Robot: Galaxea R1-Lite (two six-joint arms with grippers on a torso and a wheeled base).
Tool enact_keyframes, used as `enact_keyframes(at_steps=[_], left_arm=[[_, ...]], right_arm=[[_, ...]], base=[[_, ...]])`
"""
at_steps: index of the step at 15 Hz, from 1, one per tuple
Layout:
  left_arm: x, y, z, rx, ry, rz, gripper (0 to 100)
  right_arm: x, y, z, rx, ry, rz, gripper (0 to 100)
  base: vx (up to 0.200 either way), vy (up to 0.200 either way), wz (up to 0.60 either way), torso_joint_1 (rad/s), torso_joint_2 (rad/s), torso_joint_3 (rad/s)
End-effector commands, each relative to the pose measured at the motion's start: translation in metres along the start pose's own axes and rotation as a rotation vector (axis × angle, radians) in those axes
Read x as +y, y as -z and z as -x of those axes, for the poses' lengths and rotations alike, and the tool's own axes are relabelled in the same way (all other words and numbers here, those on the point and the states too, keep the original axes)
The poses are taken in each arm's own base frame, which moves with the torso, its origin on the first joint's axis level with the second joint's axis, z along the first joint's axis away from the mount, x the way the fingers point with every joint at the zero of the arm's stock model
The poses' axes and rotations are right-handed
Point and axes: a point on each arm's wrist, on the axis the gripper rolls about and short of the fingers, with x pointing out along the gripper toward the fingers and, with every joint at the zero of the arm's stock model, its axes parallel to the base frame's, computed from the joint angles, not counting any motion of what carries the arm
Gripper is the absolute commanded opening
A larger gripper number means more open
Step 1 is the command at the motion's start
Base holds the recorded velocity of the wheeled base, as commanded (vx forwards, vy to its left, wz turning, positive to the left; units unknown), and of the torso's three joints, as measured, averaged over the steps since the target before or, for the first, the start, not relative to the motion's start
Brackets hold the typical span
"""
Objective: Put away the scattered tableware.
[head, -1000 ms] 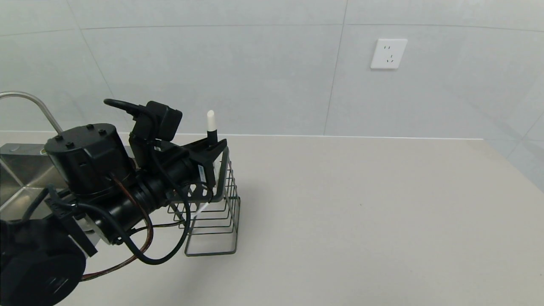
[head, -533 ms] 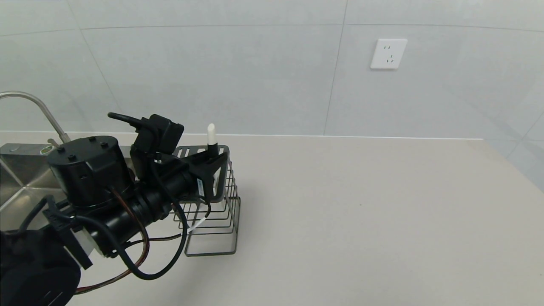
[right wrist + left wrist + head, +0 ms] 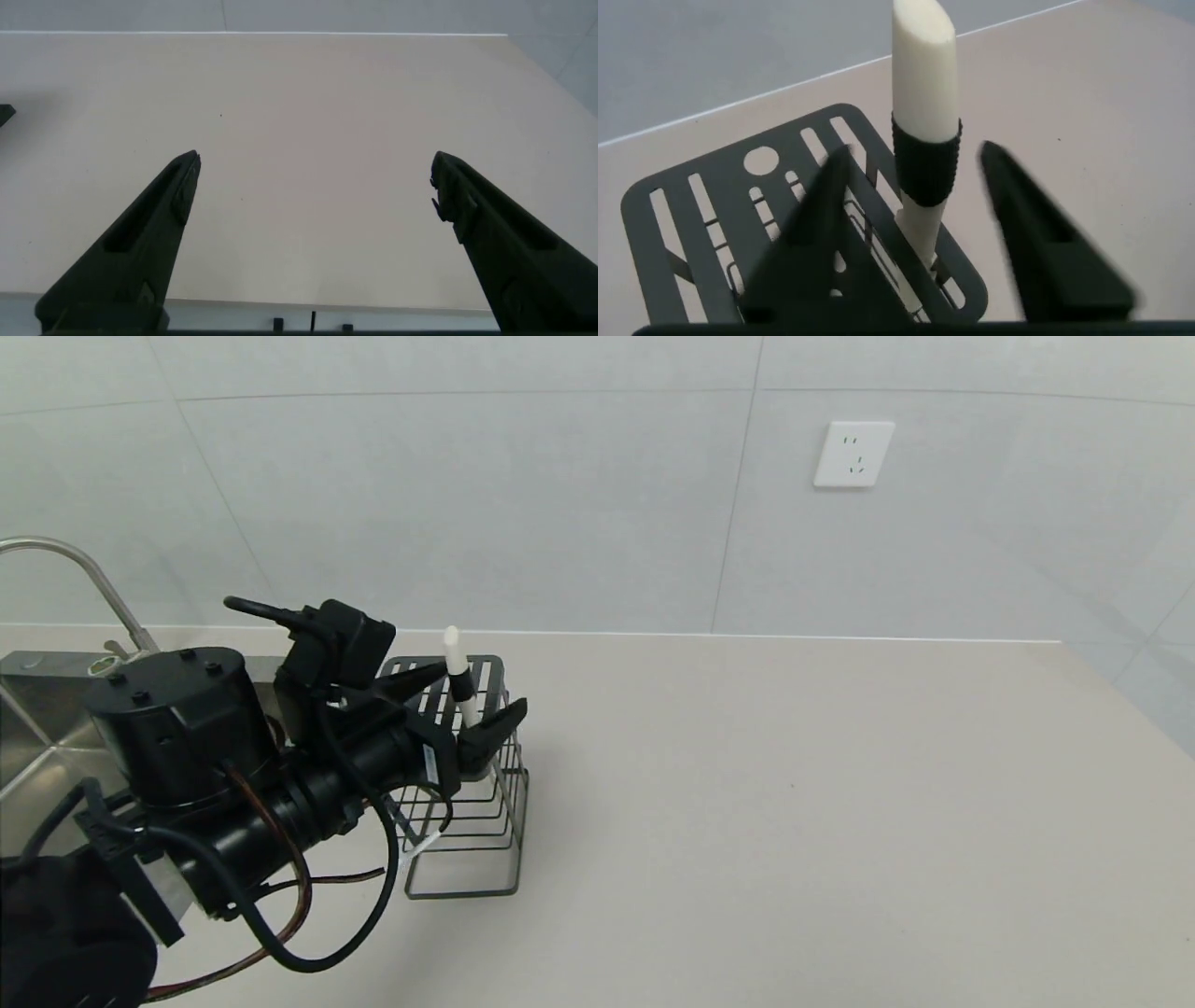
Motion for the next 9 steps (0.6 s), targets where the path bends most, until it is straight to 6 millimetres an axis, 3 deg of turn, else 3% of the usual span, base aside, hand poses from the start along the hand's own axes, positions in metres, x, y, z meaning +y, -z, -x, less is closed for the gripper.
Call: enact_keyframes(at_steps=[1, 3, 6, 7, 8, 9], left_arm=[[0.001, -0.009, 0.011, -0.039, -0.008, -0.006, 100], [0.001, -0.023, 0.04, -0.11, -0.01, -0.026, 100], [0.012, -0.054, 0.105, -0.309, -0.08, -0.102, 100], [0.014, -0.061, 0.152, -0.427, -0.126, -0.17, 100], [0.007, -0.053, 0.196, -0.516, -0.195, -0.22, 100], [-0.004, -0.033, 0.229, -0.564, -0.254, -0.248, 100]], right_arm=[[0.0, 0.0, 0.0, 0.0, 0.0, 0.0, 100], [0.0, 0.0, 0.0, 0.002, 0.0, 0.0, 100], [0.0, 0.0, 0.0, 0.0, 0.0, 0.001, 100], [0.0, 0.0, 0.0, 0.0, 0.0, 0.001, 100], [0.0, 0.0, 0.0, 0.002, 0.0, 0.001, 100], [0.0, 0.0, 0.0, 0.0, 0.0, 0.001, 100]], base=[[0.0, 0.0, 0.0, 0.0, 0.0, 0.0], [0.0, 0.0, 0.0, 0.0, 0.0, 0.0], [0.0, 0.0, 0.0, 0.0, 0.0, 0.0], [0.0, 0.0, 0.0, 0.0, 0.0, 0.0], [0.0, 0.0, 0.0, 0.0, 0.0, 0.0], [0.0, 0.0, 0.0, 0.0, 0.0, 0.0]])
